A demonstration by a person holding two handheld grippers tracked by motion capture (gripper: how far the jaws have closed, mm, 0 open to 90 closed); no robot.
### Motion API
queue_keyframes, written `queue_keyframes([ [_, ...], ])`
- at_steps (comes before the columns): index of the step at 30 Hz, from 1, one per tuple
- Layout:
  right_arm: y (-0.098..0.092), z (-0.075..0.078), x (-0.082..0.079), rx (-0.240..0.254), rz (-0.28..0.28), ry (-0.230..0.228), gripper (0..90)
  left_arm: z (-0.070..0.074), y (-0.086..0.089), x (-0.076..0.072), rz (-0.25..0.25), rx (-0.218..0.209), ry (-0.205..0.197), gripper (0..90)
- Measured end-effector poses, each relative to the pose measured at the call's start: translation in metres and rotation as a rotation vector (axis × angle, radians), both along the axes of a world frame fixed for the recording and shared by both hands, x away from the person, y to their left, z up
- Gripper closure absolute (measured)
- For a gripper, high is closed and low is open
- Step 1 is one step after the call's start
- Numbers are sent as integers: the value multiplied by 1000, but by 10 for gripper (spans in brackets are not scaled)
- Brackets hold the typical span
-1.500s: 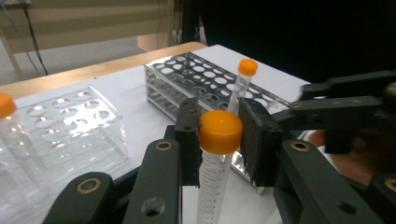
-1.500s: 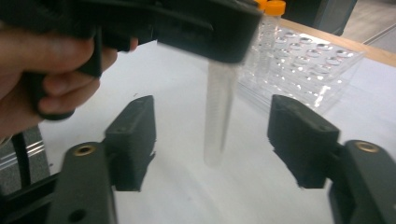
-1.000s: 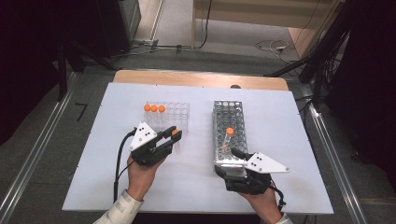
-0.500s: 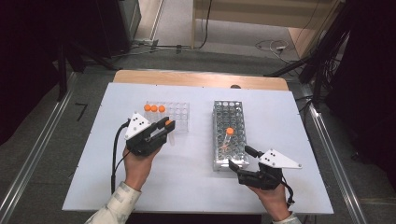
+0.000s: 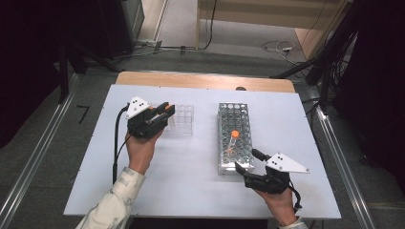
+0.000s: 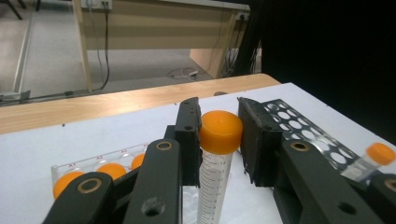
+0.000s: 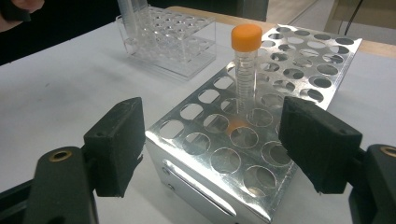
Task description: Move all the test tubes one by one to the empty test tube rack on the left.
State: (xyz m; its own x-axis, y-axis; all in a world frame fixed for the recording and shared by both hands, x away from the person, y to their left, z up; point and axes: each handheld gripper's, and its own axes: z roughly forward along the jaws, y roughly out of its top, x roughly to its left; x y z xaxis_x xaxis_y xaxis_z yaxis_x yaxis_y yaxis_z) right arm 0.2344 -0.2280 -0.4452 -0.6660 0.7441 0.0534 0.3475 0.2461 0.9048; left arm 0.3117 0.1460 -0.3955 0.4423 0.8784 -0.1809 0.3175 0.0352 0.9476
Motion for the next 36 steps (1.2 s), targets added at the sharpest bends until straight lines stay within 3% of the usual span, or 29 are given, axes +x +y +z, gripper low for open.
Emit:
queue_keyframes([
  [10, -1, 0, 0, -5, -4, -3, 215, 5, -1, 16, 15, 11, 9, 706],
  [21, -2, 1, 0, -4, -8, -4, 216, 10, -3, 31, 41, 31, -11, 706],
  [29, -1, 0, 0, -4, -7, -3, 217, 3, -5, 41, 56, 62, -13, 705],
  [36, -2, 1, -1, -3, -10, -3, 217, -5, -9, 40, 54, 89, -11, 705],
])
